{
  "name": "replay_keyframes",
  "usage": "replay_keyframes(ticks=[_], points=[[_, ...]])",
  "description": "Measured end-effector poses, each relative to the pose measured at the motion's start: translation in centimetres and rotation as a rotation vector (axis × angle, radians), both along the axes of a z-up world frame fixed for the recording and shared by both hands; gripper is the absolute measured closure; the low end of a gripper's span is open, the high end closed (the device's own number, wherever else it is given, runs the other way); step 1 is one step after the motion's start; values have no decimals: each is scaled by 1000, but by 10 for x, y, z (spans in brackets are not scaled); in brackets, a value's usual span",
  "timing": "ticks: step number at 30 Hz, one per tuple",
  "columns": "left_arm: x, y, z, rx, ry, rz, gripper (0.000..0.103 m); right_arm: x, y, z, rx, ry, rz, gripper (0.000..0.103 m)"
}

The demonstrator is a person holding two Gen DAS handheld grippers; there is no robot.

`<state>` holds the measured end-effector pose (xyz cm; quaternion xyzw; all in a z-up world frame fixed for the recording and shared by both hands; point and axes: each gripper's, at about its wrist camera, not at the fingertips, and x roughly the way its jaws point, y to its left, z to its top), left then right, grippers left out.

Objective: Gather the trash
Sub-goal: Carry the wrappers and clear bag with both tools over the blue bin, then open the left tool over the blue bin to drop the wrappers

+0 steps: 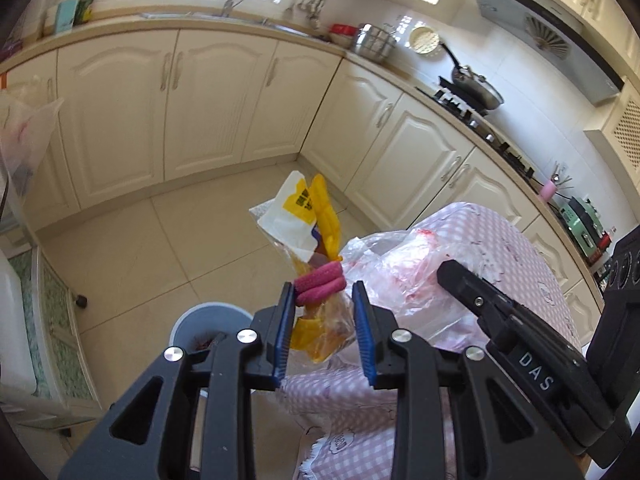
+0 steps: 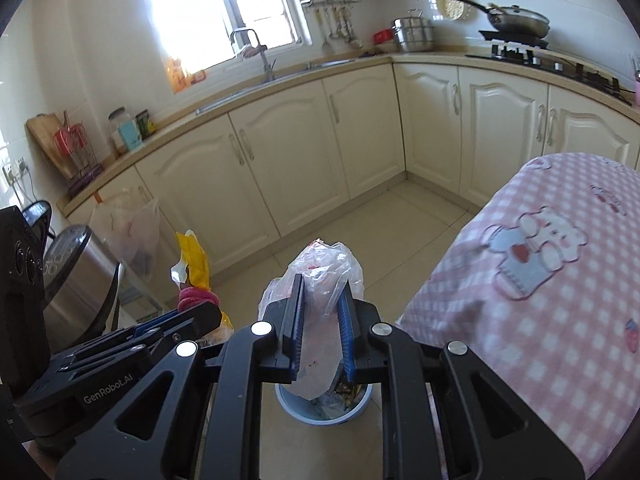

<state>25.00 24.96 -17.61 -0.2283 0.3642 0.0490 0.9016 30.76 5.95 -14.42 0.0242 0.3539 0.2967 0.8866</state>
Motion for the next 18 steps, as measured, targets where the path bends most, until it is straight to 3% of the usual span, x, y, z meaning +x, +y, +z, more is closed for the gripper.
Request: replay_keyframes(ticks=[12,18], points=[[26,49,-72,-74,125,37,75,22,42,-57,-77,86,26,88],[43,61,-92,-105,147,42,72,35,50,-76,-93,125,23,88]])
